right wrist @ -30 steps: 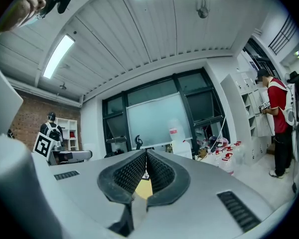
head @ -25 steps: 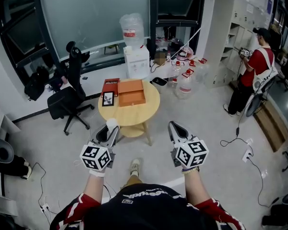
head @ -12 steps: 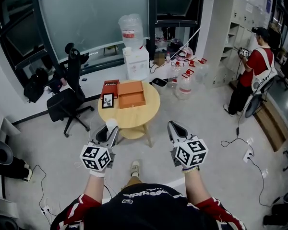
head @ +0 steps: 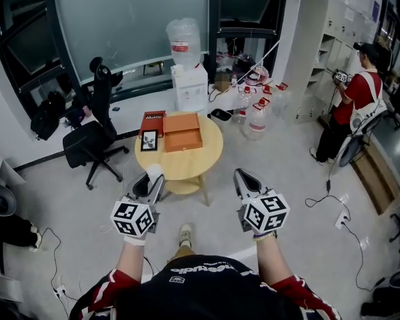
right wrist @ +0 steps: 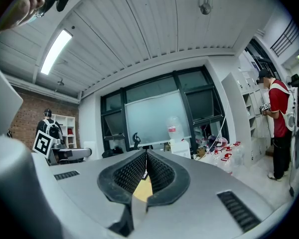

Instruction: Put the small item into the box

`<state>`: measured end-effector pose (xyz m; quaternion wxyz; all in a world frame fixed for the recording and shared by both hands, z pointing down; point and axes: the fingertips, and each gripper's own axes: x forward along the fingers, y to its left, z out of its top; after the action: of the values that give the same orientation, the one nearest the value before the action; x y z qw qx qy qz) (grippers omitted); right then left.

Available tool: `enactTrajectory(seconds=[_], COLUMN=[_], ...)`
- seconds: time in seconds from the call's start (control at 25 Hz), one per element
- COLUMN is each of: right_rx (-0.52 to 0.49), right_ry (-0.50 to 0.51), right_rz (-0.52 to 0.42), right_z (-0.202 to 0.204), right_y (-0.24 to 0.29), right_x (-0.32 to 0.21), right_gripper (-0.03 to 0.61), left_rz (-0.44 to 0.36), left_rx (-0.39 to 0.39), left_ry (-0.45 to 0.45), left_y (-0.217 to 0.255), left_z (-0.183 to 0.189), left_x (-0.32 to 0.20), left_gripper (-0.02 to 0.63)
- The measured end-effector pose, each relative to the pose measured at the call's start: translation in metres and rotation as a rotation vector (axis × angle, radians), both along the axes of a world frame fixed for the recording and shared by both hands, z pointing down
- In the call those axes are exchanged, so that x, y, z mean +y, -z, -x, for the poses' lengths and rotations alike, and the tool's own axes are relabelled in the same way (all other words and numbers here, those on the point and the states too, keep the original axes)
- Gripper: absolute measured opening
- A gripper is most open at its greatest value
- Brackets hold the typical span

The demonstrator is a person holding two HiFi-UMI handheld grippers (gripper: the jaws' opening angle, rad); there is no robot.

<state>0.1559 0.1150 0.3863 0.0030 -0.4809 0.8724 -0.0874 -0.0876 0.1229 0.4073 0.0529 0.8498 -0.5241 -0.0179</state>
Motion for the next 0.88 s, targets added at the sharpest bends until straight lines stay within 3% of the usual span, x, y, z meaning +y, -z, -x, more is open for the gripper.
enactTrajectory(seconds=[0.52,0.88], right_rx=[0.024,0.044], right_ry=[0.017,0.03], right_rz=[0.006,0.014], right_z=[0.017,0.017], right_y=[-0.002,-0.002], right_x=[-0.041,-0.076], right_gripper=[0.029,0.029], left_rz=[0.015,0.027], left_rx=[0.028,0.034], left_ry=[0.031,0.028], left_y=[-0.011,-0.016], left_z=[0.023,0.02], left_x=[-0.038,-0.074], left_gripper=[0.17,0.17])
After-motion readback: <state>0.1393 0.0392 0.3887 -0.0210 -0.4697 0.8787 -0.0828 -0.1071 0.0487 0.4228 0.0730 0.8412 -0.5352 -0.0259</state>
